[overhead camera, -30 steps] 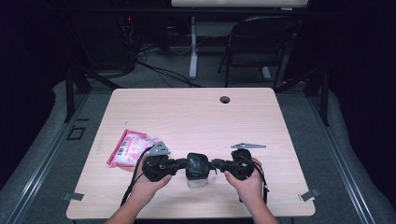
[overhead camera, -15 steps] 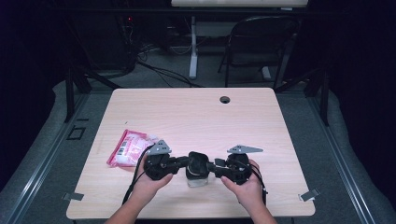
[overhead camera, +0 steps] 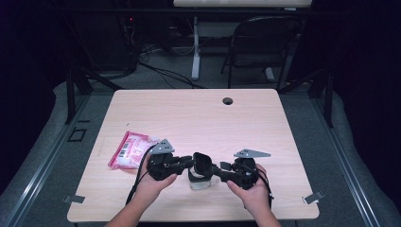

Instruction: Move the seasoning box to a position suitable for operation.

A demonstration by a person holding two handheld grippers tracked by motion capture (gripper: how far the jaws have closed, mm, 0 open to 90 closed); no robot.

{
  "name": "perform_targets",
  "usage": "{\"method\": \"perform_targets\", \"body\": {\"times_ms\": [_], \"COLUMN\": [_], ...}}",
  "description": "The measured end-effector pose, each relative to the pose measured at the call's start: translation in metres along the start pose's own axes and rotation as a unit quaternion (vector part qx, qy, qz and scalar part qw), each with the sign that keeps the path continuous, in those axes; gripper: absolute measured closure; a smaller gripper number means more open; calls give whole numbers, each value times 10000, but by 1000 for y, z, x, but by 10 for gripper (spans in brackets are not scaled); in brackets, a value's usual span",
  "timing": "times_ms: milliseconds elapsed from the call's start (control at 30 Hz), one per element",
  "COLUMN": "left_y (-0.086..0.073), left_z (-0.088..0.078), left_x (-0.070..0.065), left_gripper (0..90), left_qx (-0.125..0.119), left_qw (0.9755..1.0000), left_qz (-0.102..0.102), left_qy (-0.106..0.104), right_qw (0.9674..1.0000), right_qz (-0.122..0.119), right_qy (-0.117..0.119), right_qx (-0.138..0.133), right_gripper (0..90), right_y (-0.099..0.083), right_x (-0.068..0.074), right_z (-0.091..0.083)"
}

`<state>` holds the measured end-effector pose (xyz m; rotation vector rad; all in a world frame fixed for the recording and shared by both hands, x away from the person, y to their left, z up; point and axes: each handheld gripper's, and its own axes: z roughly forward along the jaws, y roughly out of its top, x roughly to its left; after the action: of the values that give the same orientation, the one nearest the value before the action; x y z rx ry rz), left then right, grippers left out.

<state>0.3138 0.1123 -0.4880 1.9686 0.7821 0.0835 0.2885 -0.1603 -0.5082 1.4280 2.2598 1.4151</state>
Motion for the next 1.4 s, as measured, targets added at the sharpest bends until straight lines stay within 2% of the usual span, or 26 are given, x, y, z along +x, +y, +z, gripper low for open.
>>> {"method": "perform_targets", "body": {"times_ms": [233,467,633,767,867,1100,1233,1400], "left_y": [4,8,10,10,10,9,7,6], "left_z": [2,3,4,4,4,3,3,-3], "left_x": [-3,-4,-5,-5,-5,-5,-2,2], "left_gripper": [768,764,762,759,755,740,705,641], "left_qx": [-48,-16,-32,-38,-39,-22,-33,-106], "left_qw": [10000,9999,9999,9999,9999,9998,9999,9999], "left_qz": [68,106,140,144,148,172,122,13], "left_qy": [1,-46,-58,-54,-44,31,17,35], "right_qw": [9992,9988,9978,9971,9973,9957,9965,9964], "right_qz": [-361,-397,-547,-627,-571,-723,-654,-694], "right_qy": [-128,-180,-253,-379,-434,-570,-518,-485], "right_qx": [148,213,275,221,124,-27,-32,-58], "right_gripper": [504,496,489,473,464,468,468,470], "right_y": [-2,-7,-9,-11,-12,-12,-11,-10], "right_x": [17,23,27,32,35,42,41,41], "right_z": [-7,-10,-8,-4,-1,4,3,4]}}
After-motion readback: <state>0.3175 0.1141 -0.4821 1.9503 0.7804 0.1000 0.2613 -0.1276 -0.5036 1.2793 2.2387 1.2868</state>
